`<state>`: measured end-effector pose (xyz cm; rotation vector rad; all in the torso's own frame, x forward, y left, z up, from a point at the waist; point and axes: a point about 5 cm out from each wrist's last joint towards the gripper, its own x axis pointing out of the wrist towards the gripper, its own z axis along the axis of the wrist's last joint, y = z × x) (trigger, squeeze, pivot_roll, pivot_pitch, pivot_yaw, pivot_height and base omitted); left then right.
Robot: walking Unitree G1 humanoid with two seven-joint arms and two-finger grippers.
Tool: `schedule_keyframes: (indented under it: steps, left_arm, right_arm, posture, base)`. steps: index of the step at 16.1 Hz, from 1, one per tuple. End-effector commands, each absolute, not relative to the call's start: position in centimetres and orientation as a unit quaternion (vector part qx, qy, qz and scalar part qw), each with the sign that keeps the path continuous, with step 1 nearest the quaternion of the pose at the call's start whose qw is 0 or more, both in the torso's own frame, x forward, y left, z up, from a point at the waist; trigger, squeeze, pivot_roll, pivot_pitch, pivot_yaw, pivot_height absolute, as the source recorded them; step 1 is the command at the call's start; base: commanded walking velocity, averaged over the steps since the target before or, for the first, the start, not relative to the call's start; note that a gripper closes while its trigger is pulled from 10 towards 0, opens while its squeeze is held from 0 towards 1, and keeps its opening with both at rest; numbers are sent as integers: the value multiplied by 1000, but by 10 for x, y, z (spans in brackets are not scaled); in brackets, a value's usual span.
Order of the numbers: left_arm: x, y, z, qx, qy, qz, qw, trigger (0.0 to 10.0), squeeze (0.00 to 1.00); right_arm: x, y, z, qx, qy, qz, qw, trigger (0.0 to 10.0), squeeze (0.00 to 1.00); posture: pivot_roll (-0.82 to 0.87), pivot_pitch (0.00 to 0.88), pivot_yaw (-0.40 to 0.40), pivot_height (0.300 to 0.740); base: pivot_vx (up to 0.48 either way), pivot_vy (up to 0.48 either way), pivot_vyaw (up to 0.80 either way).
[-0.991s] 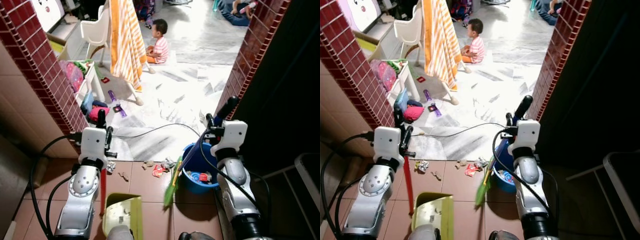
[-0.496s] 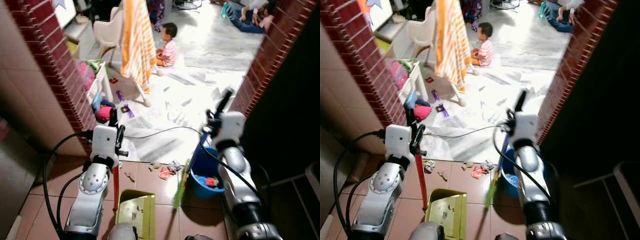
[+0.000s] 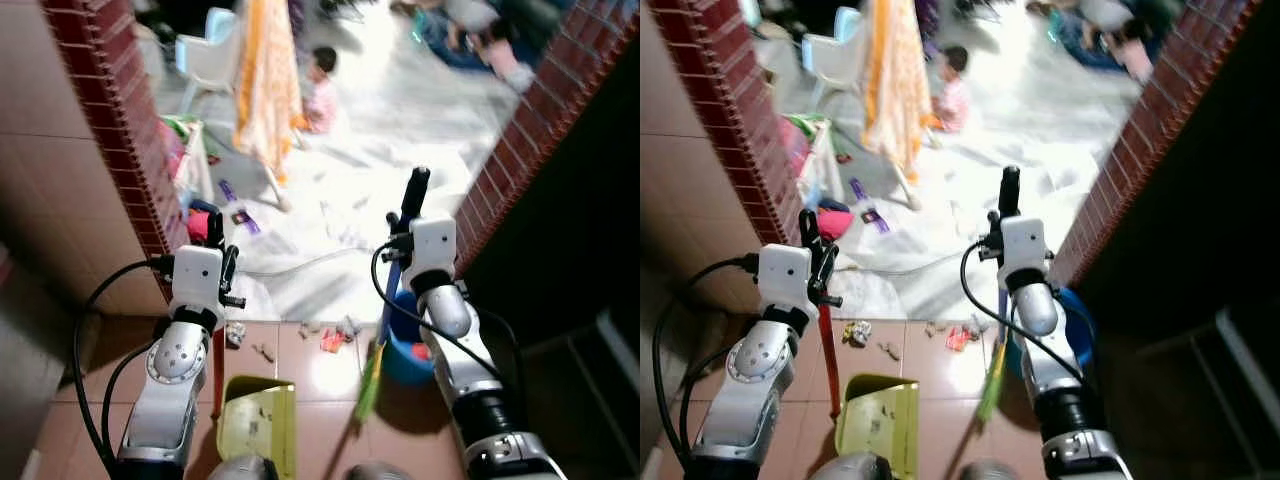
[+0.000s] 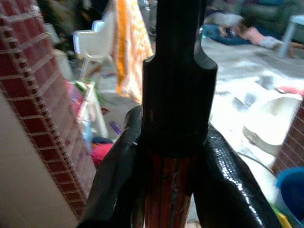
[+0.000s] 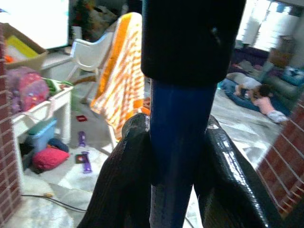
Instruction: Sweep floor
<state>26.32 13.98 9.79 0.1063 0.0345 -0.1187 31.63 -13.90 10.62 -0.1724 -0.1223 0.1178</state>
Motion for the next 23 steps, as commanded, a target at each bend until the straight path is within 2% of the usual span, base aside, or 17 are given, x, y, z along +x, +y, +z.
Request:
schedule_keyframes:
  steps: [1,6,10,14,19,23]
  left_arm:
    - [262,135,102,52,8,-75,996,10000,0]
    - [263,126,99,38,17,-115,992,10000,0]
    - [262,134,101,53,-2,-88,995,10000,0]
    - [270,142,107,68,-21,-55,996,10000,0]
    - [270,149,111,32,-37,-41,998,10000,0]
    - [270,144,111,24,-39,-47,998,10000,0]
  right_arm:
    - [317,-143,108,-95,-69,45,992,10000,0]
    - [318,-151,105,-128,-63,6,990,10000,0]
    - [317,-153,101,-92,-53,3,994,10000,0]
    - [322,-145,110,-113,-76,22,990,10000,0]
    - [321,-148,108,-116,-72,22,990,10000,0]
    - [324,-148,115,-113,-85,20,990,10000,0]
  posture:
    - [26,0,-24,740]
    - [24,0,-20,740]
    - [26,0,-23,740]
    - [27,0,-28,740]
    - [22,0,-28,740]
    - [16,0,-31,740]
  base:
    - [0,480,0]
    - [0,480,0]
    - [0,0,0]
    - [0,0,0]
    - [0,0,738]
    - [284,0,0]
